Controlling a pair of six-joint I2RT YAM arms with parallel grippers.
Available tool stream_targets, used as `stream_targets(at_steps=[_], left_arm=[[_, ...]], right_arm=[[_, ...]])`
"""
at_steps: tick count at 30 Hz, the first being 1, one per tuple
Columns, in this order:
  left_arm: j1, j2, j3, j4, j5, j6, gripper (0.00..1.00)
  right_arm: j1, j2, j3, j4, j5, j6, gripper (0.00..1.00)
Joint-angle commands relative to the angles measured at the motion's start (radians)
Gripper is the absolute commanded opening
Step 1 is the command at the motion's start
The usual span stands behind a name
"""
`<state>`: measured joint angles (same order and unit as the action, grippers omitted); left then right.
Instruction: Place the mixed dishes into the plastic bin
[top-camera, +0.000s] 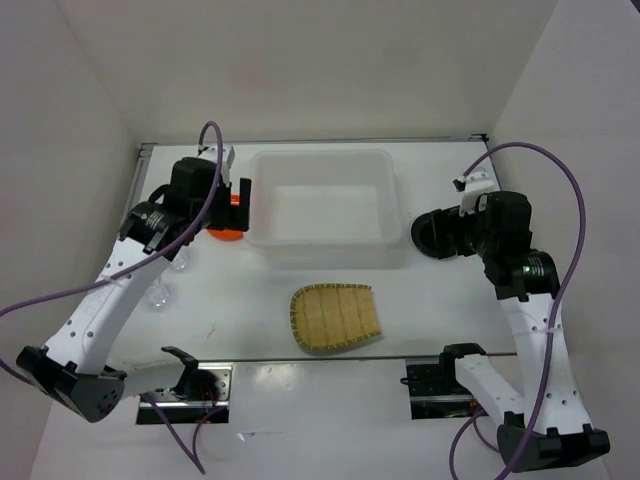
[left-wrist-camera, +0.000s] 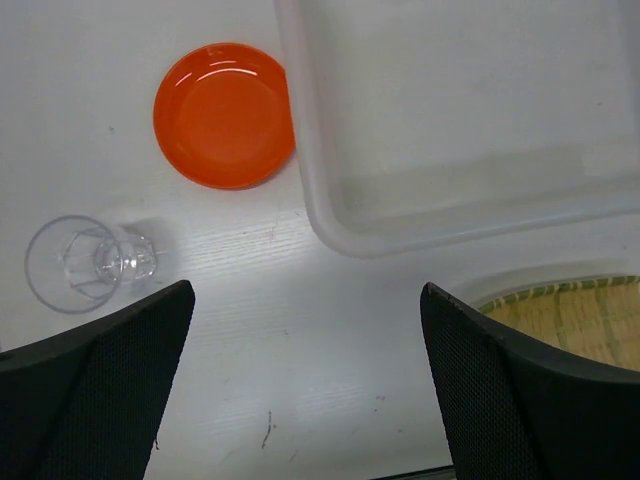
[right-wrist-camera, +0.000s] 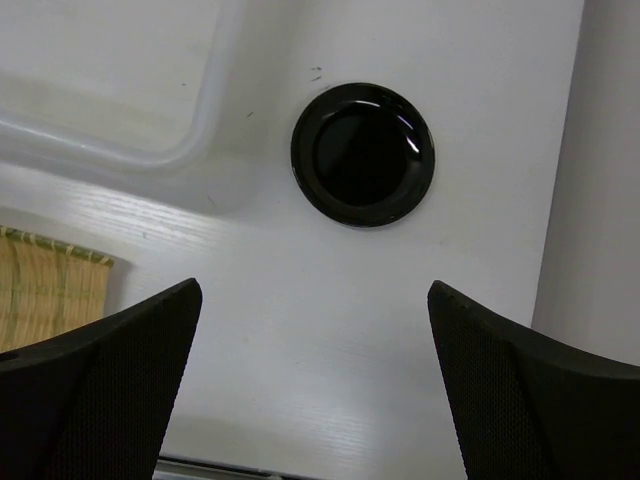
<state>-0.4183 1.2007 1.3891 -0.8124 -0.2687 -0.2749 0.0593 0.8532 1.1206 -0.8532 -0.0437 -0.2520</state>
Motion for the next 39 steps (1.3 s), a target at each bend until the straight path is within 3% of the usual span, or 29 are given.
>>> stream_targets(at_steps=[1,11,16,22,32,39], left_arm=[[-0.004,-0.075,-0.005,0.015,0.059,-0.033,1.00],[-0.004,-0.228,-0.186,0.119,0.213,-0.109,1.00],[-0.004,-0.124,-0.217,0.035,0.460,-0.124,1.00],[-0.036,-0.147,-0.447,0.117,0.628,-0.275,1.00],[-0.188,-0.158,-0.648,0.260,0.524,-0.519,1.00],[-0.257,0.016,-0.657,0.341,0.441,-0.550,1.00]], right_arm=[[0.008,-0.034,0.012,0.026,0.088,0.014,0.98],[0.008,-0.080,-0.008,0.055,0.117,0.010,0.98],[0.008,-0.100,-0.018,0.066,0.117,0.010,0.98],[0.008,-0.121,-0.038,0.088,0.117,0.010,0.98],[0.008,-0.111,-0.038,0.088,0.117,0.010,0.98],[0.008,-0.100,-0.038,0.088,0.117,0.000,0.98]])
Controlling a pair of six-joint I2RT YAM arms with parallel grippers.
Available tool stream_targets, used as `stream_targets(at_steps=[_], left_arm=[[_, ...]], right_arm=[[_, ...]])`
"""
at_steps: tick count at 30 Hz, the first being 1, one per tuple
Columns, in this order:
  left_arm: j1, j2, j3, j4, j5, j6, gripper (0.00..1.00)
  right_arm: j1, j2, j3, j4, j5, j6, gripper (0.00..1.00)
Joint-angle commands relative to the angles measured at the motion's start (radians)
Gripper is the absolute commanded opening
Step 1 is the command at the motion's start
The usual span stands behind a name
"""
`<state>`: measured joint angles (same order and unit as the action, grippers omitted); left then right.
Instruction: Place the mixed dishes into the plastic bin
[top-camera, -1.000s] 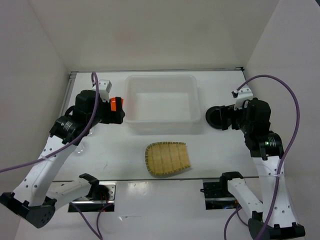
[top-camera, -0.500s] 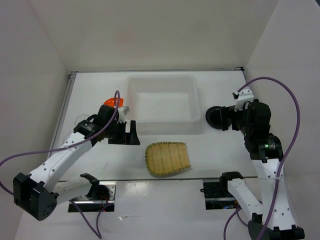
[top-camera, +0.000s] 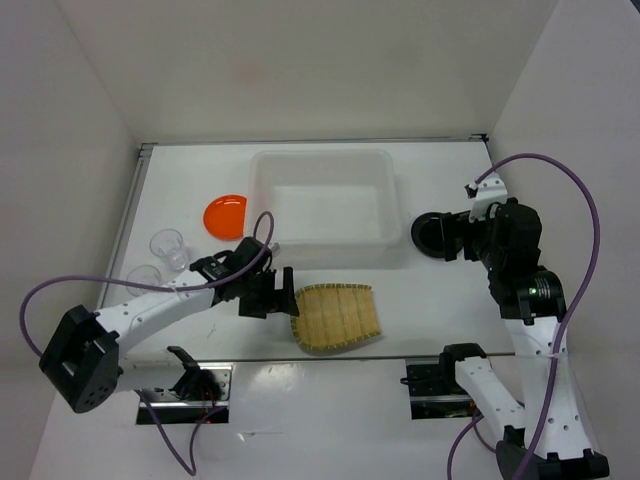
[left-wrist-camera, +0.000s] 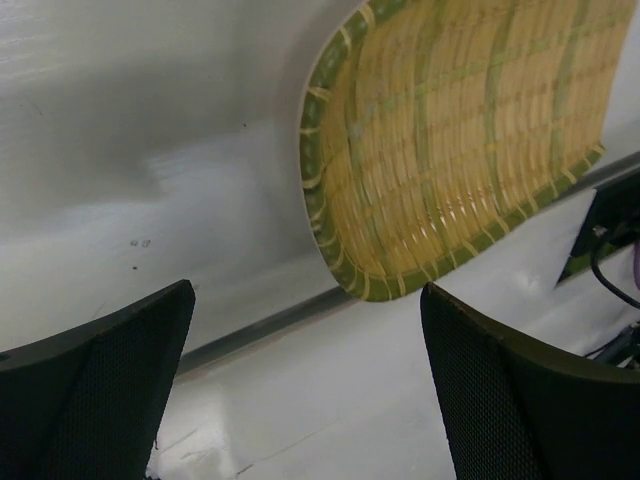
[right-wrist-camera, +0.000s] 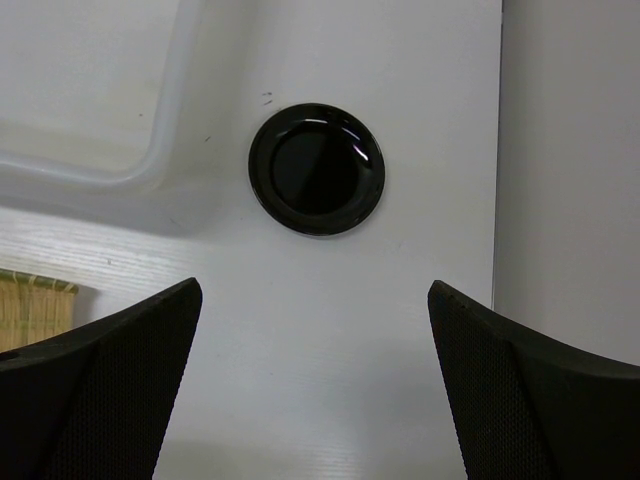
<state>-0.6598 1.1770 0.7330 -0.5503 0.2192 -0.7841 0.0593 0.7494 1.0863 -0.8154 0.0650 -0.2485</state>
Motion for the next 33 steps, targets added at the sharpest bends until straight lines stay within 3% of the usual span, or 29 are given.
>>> stream_targets(at_steps=[1,7,19,27,31,32,33], left_arm=[[-0.015,0.050,-0.001,0.093,-0.056,-0.031,1.00],[-0.037,0.182,0.009,0.194,-0.034,-0.021,1.00],[-0.055,0.245,-0.046,0.370,0.023,-0.021,1.00],[-0.073,0.309,-0.104,0.472,0.062,-0.021,0.93],[-0.073,0.349,-0.113,0.538,0.084,-0.010,0.78],[-0.073,0.366,-0.113,0.538,0.085,-0.010,0.64],[-0.073,0.386,-0.113,0.549,0.085,-0.001,0.57]], right_arm=[[0.008,0.004,-0.003,0.041,0.009,-0.003,0.98],[0.008,0.004,-0.003,0.041,0.019,-0.012,0.98],[0.008,0.004,-0.003,0.041,0.071,-0.031,0.98],[0.008,0.004,-0.012,0.050,0.091,-0.061,0.98],[0.008,0.004,-0.022,0.039,0.101,-0.070,0.98],[0.008,0.004,-0.022,0.039,0.101,-0.071,0.98],[0.008,0.004,-0.022,0.039,0.113,-0.081,0.98]])
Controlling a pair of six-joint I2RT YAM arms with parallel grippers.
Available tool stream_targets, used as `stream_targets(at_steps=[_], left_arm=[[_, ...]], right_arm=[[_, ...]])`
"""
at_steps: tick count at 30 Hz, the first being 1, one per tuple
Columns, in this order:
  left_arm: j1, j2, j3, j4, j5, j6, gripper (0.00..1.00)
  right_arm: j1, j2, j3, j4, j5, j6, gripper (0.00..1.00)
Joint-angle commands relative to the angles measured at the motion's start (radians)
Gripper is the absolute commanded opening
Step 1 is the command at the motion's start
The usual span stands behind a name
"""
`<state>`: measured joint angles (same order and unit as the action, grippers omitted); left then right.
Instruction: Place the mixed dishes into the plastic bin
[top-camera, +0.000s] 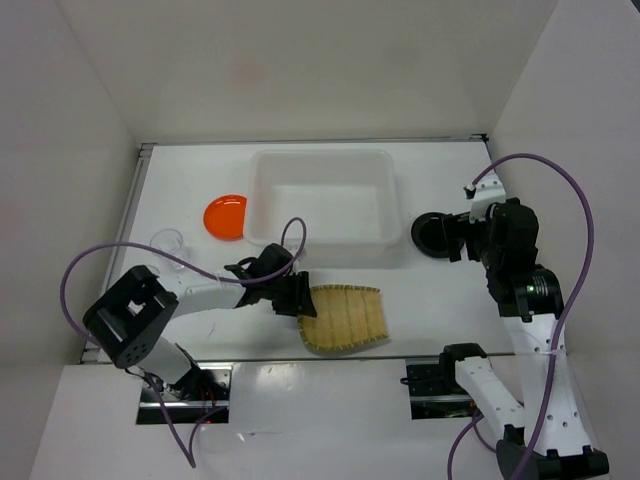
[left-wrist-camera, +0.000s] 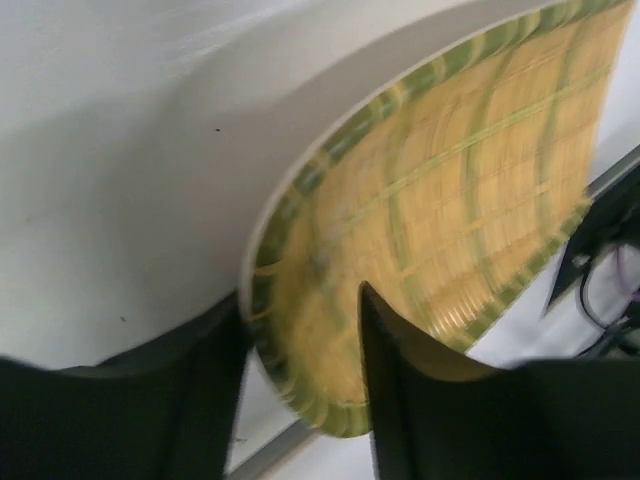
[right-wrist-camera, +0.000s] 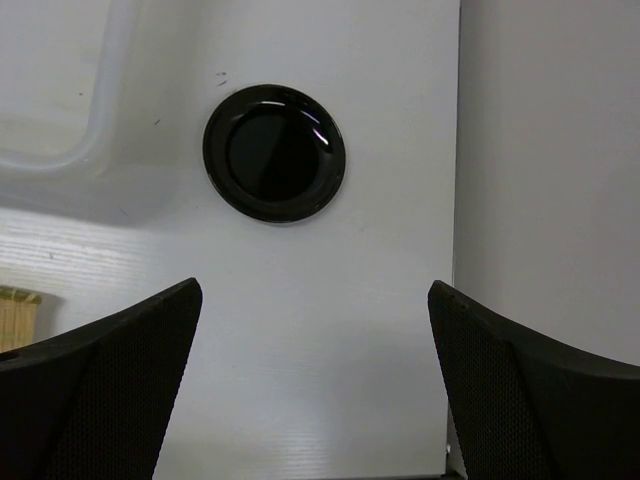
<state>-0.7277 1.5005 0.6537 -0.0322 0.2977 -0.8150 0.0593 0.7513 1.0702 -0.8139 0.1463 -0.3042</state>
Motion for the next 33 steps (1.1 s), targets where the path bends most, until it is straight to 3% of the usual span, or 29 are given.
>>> stream_targets(at_steps=[1,3,5,6,11,18,22,29,33], left_arm=[[-0.006,0.063,-0.034,0.031,0.015,0.030,0.50],[-0.006,0.078,-0.034,0.022,0.015,0.039,0.33],[-0.006,0.078,-0.023,0.009,0.004,0.039,0.30],[-0.006,0.078,-0.023,0.000,0.004,0.039,0.21],[-0.006,0.057,-0.002,-0.049,-0.005,0.048,0.00],[-0.024,-0.169,0.093,-0.282,-0.031,0.001,0.00],[-0.024,-0.288,0.283,-0.490,-0.040,0.000,0.00],[0.046,-0.197,0.659,-0.607,0.095,0.033,0.00],[0.109,-0.039,0.930,-0.704,0.155,0.077,0.00]], right_arm=[[0.008,0.002,-0.006,0.038,0.032,-0.026,0.98],[0.008,-0.009,-0.015,0.038,0.042,-0.035,0.98],[0.017,-0.009,-0.024,0.038,0.053,-0.035,0.98],[0.017,-0.018,-0.024,0.038,0.053,-0.035,0.98],[0.017,-0.018,-0.024,0.047,0.053,-0.026,0.98],[0.017,-0.047,-0.053,0.068,0.053,-0.015,0.98],[0.017,-0.047,-0.064,0.088,0.053,-0.015,0.98],[0.017,-0.047,-0.084,0.098,0.064,-0.015,0.98],[0.017,-0.056,-0.084,0.107,0.064,-0.015,0.98]])
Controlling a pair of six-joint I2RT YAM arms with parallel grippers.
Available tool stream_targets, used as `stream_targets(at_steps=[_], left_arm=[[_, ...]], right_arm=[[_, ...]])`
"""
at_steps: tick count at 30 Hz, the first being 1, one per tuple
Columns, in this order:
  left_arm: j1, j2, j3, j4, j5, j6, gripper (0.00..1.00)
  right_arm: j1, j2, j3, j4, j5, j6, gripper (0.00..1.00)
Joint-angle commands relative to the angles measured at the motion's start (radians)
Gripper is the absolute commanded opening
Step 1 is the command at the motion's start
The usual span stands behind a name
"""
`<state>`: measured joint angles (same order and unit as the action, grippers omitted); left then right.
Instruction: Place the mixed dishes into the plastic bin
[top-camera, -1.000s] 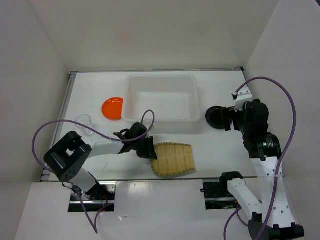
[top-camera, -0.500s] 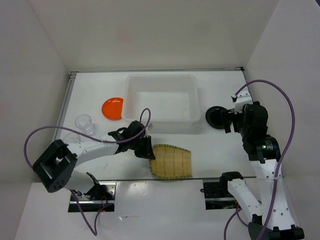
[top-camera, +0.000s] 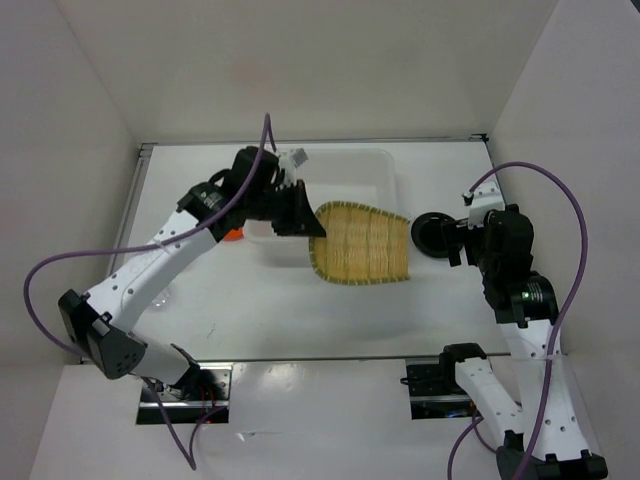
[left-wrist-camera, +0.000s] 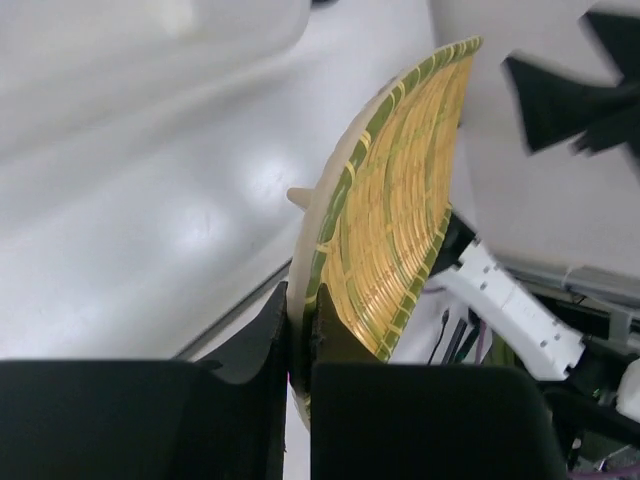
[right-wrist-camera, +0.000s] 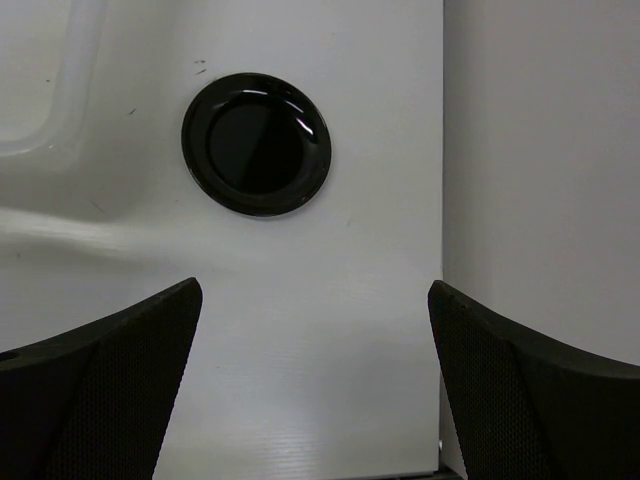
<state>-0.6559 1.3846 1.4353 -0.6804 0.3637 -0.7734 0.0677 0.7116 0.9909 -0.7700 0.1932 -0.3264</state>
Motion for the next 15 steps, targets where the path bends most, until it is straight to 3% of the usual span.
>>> stream_targets(at_steps=[1,8,15], left_arm=[[0.080,0.102,0.204,-0.092,0.098,0.048,0.00],[0.344,0.384,0.543,-0.217,0.182,0.201,0.00],[0.398,0.697,0.704,-0.183,0.207,0.264,0.00]], right_arm=[[0.009,-0.017,-0.005,0.063,0.017,0.007,0.98],[0.009,-0.027,-0.014,0.063,0.026,0.007,0.98],[0.009,-0.017,-0.005,0.063,0.026,-0.002,0.98]])
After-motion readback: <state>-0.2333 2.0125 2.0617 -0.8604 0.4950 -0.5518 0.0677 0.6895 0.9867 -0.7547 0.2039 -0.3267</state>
